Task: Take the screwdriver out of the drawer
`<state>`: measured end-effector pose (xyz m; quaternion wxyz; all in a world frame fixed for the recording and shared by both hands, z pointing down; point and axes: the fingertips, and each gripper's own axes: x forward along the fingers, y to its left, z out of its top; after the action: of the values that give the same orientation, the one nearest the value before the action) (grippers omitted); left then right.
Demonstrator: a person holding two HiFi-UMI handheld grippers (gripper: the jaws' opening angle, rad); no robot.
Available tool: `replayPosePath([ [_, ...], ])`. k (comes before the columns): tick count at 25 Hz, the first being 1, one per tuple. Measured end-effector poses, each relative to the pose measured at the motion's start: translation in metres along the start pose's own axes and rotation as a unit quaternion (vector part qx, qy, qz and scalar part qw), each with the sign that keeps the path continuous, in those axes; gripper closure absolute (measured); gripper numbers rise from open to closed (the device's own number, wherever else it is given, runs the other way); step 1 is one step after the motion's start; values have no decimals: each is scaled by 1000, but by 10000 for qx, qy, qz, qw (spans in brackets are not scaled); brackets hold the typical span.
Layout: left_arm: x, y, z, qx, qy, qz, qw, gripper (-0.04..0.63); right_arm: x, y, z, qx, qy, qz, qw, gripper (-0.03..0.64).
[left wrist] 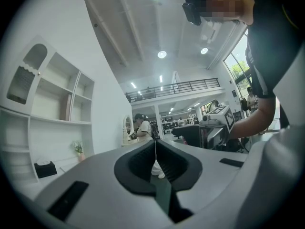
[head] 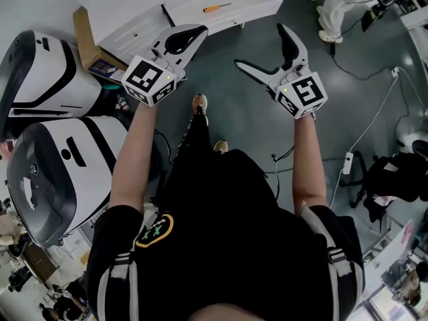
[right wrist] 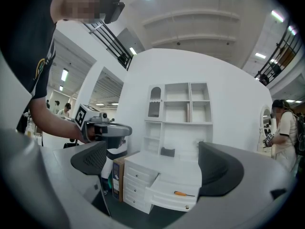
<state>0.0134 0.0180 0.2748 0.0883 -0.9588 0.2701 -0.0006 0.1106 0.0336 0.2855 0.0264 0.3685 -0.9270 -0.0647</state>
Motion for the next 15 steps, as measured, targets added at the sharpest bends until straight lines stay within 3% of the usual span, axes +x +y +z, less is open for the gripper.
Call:
replayPosePath([
  [15, 43, 91, -43, -65, 51, -12, 10000, 574, 83, -63, -35, 122, 131, 18, 9998, 26],
])
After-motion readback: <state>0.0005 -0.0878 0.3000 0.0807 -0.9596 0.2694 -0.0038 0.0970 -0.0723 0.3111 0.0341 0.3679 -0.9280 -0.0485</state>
